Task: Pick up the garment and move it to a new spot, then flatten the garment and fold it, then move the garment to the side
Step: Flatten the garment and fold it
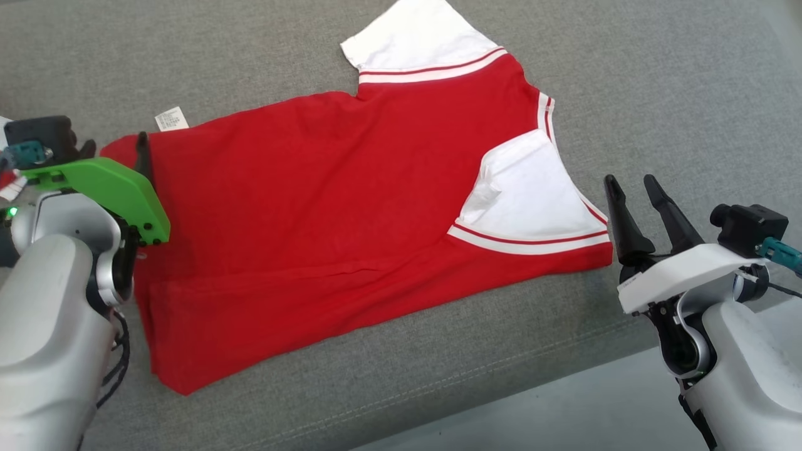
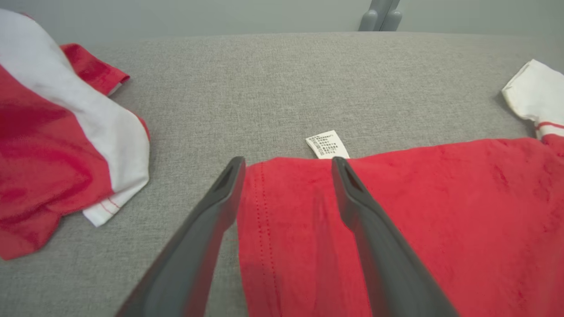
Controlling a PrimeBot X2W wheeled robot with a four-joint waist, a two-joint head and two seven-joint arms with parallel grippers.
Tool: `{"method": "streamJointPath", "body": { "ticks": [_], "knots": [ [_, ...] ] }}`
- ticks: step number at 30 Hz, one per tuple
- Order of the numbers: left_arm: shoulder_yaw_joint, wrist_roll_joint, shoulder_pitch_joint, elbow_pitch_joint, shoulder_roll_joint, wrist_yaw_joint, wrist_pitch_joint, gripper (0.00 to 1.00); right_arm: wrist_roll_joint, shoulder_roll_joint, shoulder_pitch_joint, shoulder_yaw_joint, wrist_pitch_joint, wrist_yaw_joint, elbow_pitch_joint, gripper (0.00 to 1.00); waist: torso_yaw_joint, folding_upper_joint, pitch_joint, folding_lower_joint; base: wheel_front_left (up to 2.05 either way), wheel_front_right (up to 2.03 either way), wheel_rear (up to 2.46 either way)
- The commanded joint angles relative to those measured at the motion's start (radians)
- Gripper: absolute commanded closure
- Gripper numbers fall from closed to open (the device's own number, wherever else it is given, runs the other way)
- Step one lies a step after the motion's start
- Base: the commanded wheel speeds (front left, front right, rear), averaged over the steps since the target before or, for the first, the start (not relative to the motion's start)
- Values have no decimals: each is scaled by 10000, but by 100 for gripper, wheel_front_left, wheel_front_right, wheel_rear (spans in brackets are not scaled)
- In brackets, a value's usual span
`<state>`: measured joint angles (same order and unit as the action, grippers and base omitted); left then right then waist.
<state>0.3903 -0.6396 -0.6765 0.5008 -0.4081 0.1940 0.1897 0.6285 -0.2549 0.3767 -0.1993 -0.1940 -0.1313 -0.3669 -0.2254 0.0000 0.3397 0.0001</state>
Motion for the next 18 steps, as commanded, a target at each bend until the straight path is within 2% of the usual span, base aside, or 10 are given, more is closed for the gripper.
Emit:
{"method": "streamJointPath", "body": {
  "ticks": [1, 12, 18],
  "knots": [
    [-38, 71, -273, 152, -141, 56, 40, 0, -43, -23, 138, -9, 11, 10, 86, 0, -260, 0, 359, -1, 0, 0, 0],
    [111, 178, -1325, 1458, -257, 198, 713, 0, -34, -82, 194, -49, 34, 10, 371, 0, -315, 0, 799, -1, 0, 0, 0],
    [295, 383, -1404, 1812, -269, 449, 904, 0, -20, -101, 200, -12, 65, 10, 420, 0, -250, 0, 859, -1, 0, 0, 0]
  ]
}}
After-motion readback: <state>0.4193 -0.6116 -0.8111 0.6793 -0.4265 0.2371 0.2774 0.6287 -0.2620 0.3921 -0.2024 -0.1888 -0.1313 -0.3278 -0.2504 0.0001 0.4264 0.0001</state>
